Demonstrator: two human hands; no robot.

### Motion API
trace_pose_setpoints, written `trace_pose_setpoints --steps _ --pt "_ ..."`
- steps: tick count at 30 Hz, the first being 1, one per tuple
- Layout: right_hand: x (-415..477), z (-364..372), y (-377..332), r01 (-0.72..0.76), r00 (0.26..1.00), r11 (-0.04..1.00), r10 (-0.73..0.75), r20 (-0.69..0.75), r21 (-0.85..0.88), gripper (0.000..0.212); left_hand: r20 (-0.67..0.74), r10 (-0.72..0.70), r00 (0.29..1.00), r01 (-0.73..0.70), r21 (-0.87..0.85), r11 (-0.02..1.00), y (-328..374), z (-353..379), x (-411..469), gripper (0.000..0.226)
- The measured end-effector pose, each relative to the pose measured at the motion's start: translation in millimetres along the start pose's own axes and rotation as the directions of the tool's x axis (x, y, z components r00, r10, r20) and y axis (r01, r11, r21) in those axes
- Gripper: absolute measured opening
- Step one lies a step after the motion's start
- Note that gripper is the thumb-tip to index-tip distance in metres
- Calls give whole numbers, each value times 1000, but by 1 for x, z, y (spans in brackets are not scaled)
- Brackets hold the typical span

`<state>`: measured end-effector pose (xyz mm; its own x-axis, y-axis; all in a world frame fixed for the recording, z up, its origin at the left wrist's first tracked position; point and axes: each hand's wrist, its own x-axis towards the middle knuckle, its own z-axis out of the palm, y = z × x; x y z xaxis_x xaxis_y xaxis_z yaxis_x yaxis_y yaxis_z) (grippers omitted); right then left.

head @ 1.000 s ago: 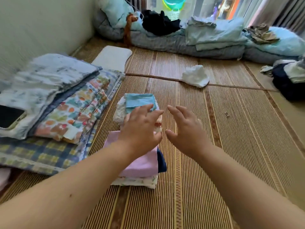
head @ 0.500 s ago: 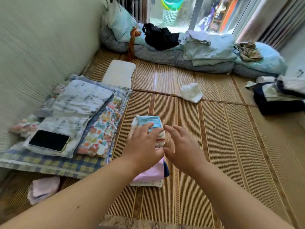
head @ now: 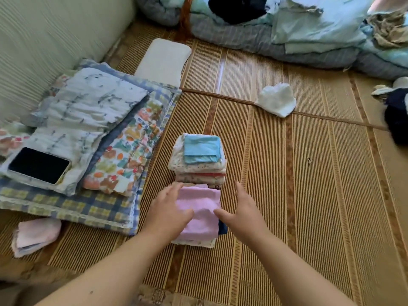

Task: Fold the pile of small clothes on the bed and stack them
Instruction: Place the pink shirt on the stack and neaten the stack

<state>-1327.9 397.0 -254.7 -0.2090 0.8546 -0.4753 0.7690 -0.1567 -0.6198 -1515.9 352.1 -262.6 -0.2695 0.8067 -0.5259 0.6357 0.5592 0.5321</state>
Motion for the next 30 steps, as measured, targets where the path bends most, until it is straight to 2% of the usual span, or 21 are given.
trace_pose_setpoints --steps 3,5,8,10,13,16,19,22,25,26,27,29,30 --pt "35 25 31 -131 990 990 128 57 49 108 16 -206 978 206 -149 967 -36 30 23 93" --pt "59 45 51 -200 975 975 188 119 92 107 12 -272 962 270 -161 949 -60 48 44 100" --pt "90 74 74 -234 962 946 192 194 223 72 20 -324 946 323 -156 933 -86 64 82 107" --pt "108 94 90 -255 955 908 183 233 332 72 75 -360 930 367 -225 902 -103 76 110 114" --pt "127 115 107 -389 909 796 250 333 464 77 207 -413 887 462 -400 791 -125 92 141 120" --pt "135 127 114 -427 881 764 230 414 484 39 271 -436 858 513 -458 725 -130 102 152 110" --pt "142 138 120 -434 882 745 237 408 506 31 283 -460 842 539 -406 738 -135 107 162 119" --pt "144 141 121 -454 877 707 247 412 543 32 376 -415 828 549 -397 736 -136 105 166 111" --pt "139 142 119 -430 889 698 215 405 573 39 317 -434 843 525 -316 790 -137 101 166 117" --pt "138 142 119 -424 892 691 204 404 586 47 290 -424 858 504 -319 803 -139 100 166 113" --pt "136 143 119 -418 895 685 197 401 597 58 291 -394 872 480 -352 804 -139 101 164 100" --pt "134 145 124 -416 892 682 177 415 602 86 384 -291 876 457 -471 755 -136 102 158 75" --pt "134 146 126 -411 893 676 162 419 612 97 428 -254 867 466 -518 718 -135 103 156 74"
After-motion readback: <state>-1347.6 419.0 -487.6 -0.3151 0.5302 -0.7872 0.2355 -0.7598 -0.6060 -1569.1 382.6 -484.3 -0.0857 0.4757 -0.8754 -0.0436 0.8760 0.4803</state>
